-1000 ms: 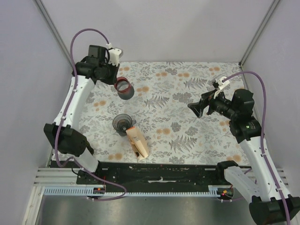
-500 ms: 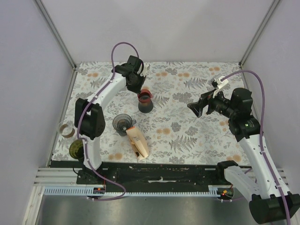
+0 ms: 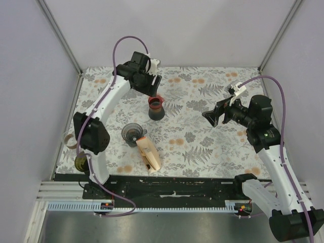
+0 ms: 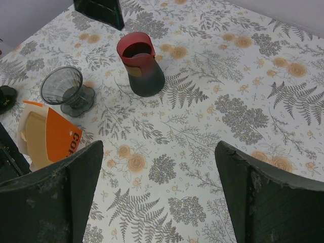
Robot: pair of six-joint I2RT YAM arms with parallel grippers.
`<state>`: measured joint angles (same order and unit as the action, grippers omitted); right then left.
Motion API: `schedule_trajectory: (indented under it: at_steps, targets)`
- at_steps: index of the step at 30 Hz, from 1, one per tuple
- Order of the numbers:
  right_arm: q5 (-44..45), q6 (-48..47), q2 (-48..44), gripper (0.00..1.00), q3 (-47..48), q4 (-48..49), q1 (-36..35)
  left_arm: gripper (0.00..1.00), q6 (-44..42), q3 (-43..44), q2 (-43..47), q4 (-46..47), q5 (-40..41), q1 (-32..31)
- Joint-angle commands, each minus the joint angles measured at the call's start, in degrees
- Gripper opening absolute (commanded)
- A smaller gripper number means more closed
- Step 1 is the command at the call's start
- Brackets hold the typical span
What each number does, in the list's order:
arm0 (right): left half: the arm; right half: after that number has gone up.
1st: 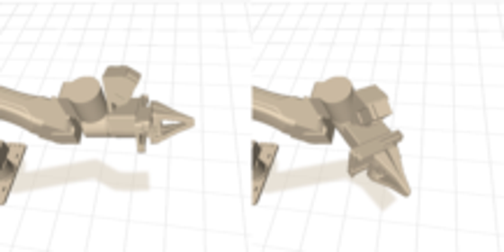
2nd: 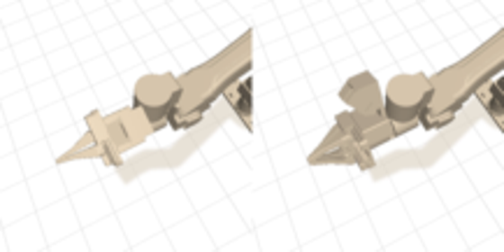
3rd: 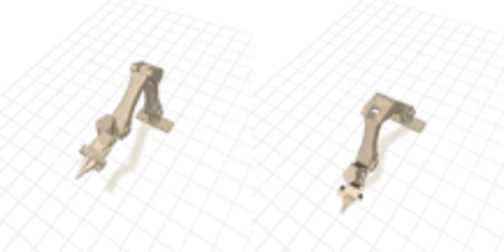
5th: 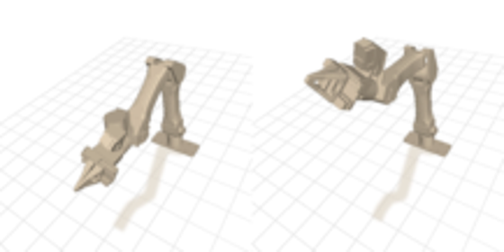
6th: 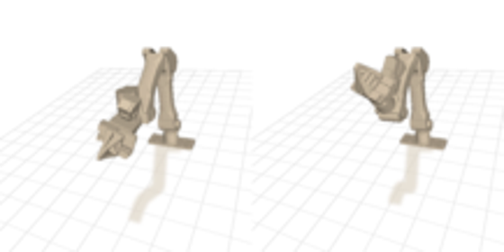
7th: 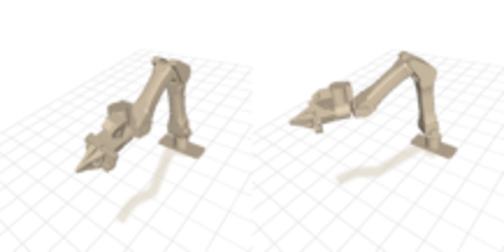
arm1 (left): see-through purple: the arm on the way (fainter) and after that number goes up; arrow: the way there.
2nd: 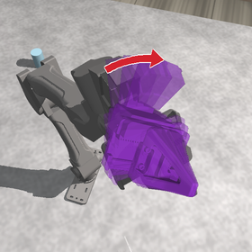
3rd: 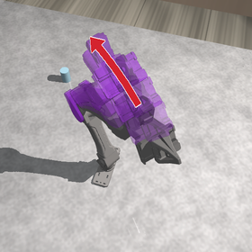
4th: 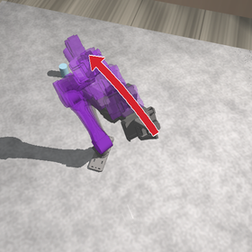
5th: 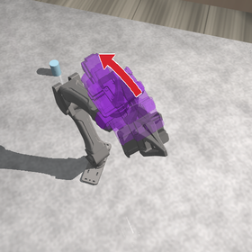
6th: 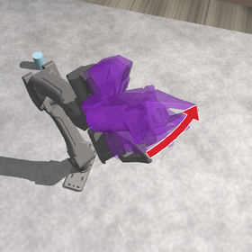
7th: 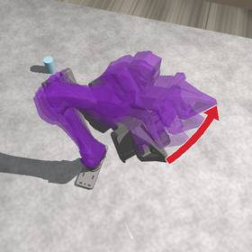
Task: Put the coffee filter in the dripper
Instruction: Place the coffee server at the center of the board, then pick up the coffee dripper from the corner of the board.
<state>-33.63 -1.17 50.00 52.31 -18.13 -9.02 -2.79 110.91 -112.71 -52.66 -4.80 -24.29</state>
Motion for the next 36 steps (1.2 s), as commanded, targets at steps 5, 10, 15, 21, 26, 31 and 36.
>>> schedule_trajectory:
  at_steps: [5, 10, 15, 21, 26, 31, 36]
  targets:
    - [-1.44, -0.15, -0.52, 0.98, 1.21, 0.38, -0.39, 0.82, -16.89, -10.59, 27.25, -12.19, 0.22, 8.71]
    - [-2.93, 0.38, 0.45, 0.98, 1.91, 0.46, -0.65, 0.80, -26.28, -27.47, 43.51, -16.33, 2.94, 23.83]
    - [-3.38, 0.73, 0.89, 0.98, 2.09, 0.55, -0.91, 0.74, -32.71, -45.32, 56.87, -16.77, 12.61, 31.14]
    - [-4.60, 1.08, 0.80, 0.98, 2.26, 0.99, -1.27, 0.72, -33.07, -55.62, 63.57, -16.43, 15.26, 36.94]
    - [-4.87, 1.08, -0.86, 0.98, 1.83, 1.08, -1.53, 0.73, -30.79, -59.05, 63.40, -15.37, 10.34, 41.42]
    - [-6.36, 1.08, -3.15, 0.98, 0.33, 3.36, -1.71, 0.72, -29.64, -61.42, 62.70, -12.82, 9.28, 45.12]
    - [-7.41, 2.93, -3.42, 0.98, 0.42, 4.07, -1.71, 0.66, -33.07, -65.91, 60.59, -7.99, 13.84, 50.04]
